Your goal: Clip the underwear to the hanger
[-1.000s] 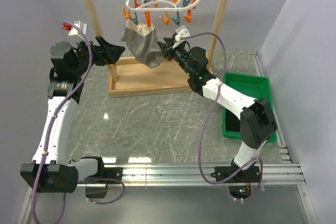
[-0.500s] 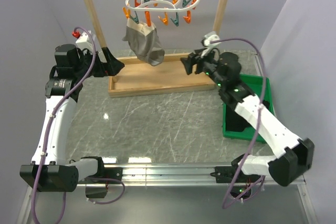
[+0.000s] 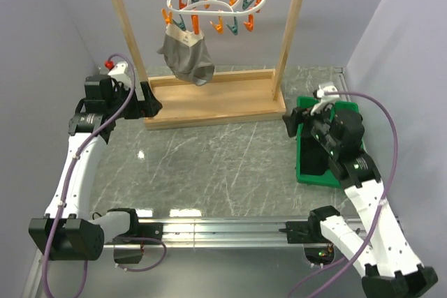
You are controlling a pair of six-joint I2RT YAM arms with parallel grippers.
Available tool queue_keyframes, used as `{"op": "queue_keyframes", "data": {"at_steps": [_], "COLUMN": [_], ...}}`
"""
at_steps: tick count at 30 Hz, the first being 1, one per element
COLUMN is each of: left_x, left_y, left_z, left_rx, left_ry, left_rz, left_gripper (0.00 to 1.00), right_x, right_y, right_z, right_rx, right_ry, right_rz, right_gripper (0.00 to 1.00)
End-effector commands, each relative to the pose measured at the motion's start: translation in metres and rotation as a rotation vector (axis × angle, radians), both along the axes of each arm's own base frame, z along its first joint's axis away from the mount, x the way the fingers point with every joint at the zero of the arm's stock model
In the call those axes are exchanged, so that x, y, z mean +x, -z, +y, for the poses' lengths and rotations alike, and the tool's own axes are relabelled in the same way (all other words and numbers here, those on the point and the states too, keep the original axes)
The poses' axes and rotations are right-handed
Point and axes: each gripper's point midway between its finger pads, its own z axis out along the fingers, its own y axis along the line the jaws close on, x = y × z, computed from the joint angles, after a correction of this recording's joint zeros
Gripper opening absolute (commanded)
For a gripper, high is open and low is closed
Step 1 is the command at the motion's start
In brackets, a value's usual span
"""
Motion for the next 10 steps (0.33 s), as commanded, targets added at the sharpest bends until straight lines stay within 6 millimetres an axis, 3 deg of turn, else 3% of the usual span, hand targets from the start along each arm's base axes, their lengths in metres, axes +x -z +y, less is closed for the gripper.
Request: {"op": "queue_keyframes", "data": {"at_steps": [1,4,10], "left_x": [-0.005,-0.014,-0.032], "left_y": [-0.013,-0.016,-0.015], "left_z": [0.015,0.022,0.018], "left_rx": [0.092,0.13,0.114], "left_ry": [-0.033,-0.049,-0.035], "left_rz": [-0.095,-0.119,-0.124], "left_gripper": [0.99,0.99,1.0], "right_x": [-0.017,-0.027,-0.039], "right_y": [0.032,0.048,0.055], "right_z": [-0.014,-0.022,-0.031], "right_rx": [0.04,0.068,0.091], "right_ry": [0.04,0.064,0.093], "right_rz": [0.069,0.083,0.061], "right_gripper": [0.79,0.79,0.79]}}
